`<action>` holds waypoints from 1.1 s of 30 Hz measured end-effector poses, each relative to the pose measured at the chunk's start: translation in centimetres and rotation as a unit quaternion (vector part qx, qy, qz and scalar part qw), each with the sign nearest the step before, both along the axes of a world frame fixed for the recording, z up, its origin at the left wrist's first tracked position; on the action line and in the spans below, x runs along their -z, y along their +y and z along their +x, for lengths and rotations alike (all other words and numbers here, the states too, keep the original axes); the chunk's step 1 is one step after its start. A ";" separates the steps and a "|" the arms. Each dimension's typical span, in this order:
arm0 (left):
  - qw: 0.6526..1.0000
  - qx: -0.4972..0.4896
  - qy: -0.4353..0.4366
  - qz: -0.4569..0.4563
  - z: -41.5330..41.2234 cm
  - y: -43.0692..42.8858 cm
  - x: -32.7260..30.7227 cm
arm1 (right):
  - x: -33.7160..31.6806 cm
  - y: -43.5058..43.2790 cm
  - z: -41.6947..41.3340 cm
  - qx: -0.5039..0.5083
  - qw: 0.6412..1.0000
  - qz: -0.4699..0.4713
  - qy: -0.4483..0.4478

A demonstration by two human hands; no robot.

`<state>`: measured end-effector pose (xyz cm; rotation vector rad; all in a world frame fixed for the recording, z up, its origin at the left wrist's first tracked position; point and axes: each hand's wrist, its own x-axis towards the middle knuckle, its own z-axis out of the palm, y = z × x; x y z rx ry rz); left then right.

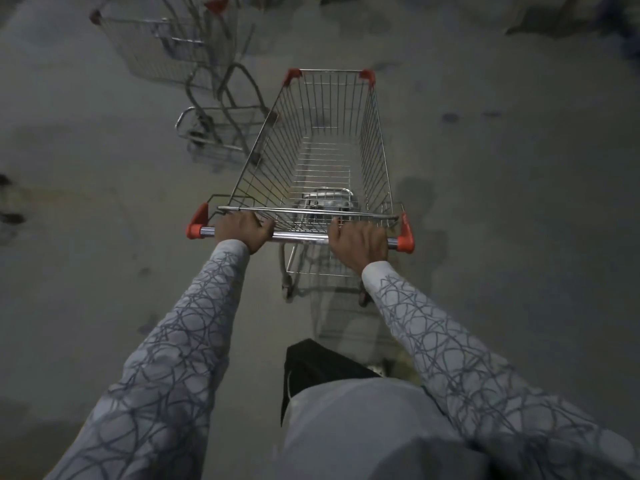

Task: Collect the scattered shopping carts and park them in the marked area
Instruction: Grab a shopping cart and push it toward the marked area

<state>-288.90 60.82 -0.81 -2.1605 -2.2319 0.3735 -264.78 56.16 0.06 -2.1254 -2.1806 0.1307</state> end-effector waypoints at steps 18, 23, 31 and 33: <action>0.976 0.218 -0.010 0.020 1.6 27.8 -0.6 | 0.8 18.2 -3.3 0.229 0.973 0.002 0.006; 0.959 0.282 -0.006 0.029 3.1 33.7 -0.7 | 0.6 21.5 -4.1 0.297 0.955 0.011 -0.007; 0.931 0.363 -0.009 0.039 8.5 43.3 -0.3 | 1.3 28.6 -1.9 0.369 0.929 0.030 -0.030; 0.924 0.381 -0.005 0.037 10.2 45.3 -0.5 | 1.3 30.2 -0.7 0.385 0.922 0.036 -0.028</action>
